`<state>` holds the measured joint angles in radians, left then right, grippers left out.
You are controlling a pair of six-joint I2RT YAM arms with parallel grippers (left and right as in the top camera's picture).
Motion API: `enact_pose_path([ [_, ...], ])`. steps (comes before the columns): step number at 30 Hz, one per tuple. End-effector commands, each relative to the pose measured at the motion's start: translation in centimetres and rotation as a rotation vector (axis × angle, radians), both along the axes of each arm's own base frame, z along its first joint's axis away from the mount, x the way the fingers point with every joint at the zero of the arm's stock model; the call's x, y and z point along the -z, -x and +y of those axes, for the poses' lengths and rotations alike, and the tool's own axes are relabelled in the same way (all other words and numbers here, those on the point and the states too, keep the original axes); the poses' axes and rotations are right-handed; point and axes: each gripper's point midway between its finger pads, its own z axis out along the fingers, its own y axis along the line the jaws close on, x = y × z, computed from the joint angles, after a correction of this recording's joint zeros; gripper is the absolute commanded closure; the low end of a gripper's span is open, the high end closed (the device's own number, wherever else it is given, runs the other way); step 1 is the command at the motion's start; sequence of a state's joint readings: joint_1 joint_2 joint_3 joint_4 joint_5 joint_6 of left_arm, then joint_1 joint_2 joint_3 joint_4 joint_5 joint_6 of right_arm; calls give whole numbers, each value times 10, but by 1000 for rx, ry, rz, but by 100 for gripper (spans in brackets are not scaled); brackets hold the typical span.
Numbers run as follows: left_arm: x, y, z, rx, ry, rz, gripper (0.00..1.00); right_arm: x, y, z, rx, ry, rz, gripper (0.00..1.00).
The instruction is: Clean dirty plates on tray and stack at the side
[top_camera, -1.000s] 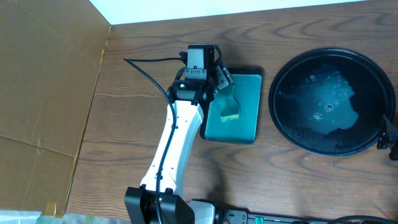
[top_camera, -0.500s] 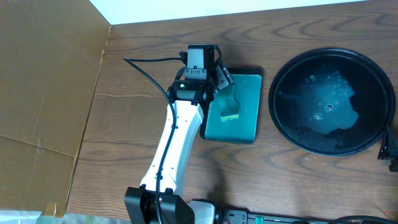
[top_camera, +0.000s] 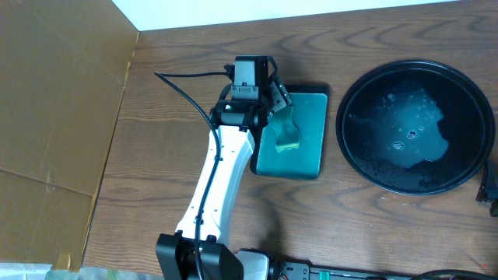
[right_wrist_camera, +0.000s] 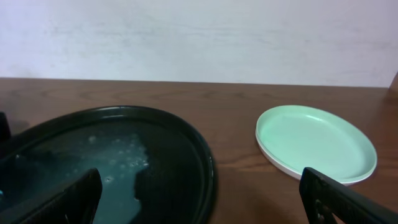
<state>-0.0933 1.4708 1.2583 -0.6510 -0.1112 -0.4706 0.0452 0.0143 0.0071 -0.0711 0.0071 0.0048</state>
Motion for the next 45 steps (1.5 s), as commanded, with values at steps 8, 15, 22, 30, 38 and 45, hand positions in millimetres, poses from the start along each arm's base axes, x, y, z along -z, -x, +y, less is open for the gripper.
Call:
enact_pose_path([
  [8,-2,-3,5,-9,-17,0,20,0,0,-1,-2,41,-3,1],
  [15,-2,-3,5,-9,-17,0,20,0,0,-1,-1,42,-4,1],
  [22,-2,-3,5,-9,-17,0,20,0,0,-1,-1,42,-4,1],
  [30,-2,-3,5,-9,-17,-1,20,0,0,-1,-1,43,-4,1],
  [38,-2,-3,5,-9,-17,-1,20,0,0,-1,-1,43,-4,1],
  [45,8,12,6,21,-45,78,20,0,0,-1,-1,42,-4,1],
])
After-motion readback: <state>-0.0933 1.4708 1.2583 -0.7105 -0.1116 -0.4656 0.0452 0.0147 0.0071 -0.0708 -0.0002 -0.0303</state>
